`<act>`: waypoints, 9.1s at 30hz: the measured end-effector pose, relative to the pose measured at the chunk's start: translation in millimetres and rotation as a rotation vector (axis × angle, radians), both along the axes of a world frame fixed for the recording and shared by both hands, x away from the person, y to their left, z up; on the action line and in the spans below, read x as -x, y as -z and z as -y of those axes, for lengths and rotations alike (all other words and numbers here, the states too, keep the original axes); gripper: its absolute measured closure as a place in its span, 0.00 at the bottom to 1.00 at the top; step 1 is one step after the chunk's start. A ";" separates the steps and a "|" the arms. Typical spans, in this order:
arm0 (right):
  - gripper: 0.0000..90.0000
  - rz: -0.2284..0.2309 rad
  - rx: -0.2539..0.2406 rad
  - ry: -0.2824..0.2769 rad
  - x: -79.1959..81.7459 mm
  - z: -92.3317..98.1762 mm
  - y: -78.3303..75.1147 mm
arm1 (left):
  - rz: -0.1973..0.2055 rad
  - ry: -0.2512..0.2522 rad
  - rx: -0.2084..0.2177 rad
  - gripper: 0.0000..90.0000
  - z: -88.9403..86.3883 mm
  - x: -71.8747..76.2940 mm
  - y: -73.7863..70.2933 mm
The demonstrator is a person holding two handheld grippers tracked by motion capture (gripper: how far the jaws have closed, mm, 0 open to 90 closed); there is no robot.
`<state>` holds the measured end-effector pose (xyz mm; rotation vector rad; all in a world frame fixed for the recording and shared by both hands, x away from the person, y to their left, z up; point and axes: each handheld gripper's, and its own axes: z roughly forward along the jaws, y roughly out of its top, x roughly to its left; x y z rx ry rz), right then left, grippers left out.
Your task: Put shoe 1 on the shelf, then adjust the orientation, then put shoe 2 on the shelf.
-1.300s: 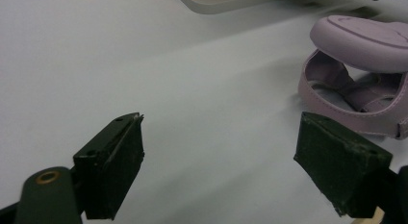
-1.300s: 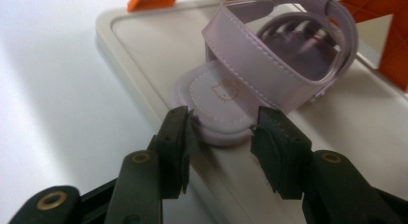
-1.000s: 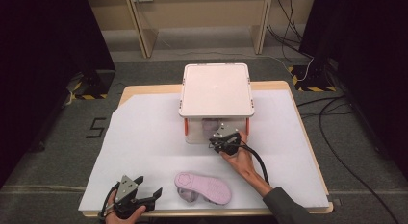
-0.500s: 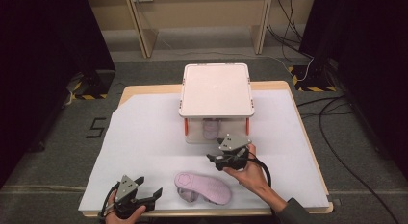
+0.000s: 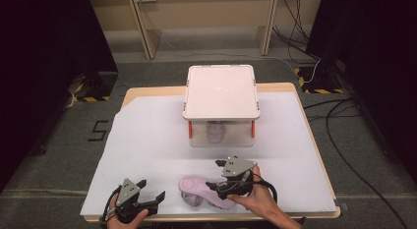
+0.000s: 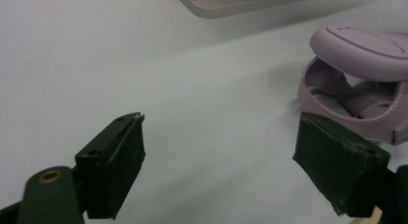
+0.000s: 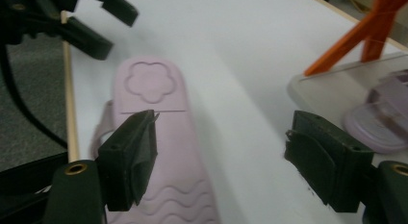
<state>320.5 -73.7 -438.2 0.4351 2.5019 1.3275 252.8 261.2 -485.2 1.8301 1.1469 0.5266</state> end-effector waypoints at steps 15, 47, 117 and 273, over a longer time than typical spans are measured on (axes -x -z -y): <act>0.23 0.034 0.077 -0.067 21.7 -18.8 10.4 | -0.005 -0.004 0.001 0.19 -0.9 -0.2 0.0; 0.75 0.104 0.159 -0.027 -7.4 -17.1 8.8 | 0.000 -0.014 0.002 0.19 -4.3 2.7 0.4; 0.52 -0.033 0.205 0.087 -65.8 -57.5 16.9 | 0.000 -0.008 0.004 0.19 -3.0 2.6 1.2; 0.93 0.507 0.484 0.352 -113.6 17.2 21.3 | 0.002 -0.010 0.002 0.19 -5.3 6.5 -0.6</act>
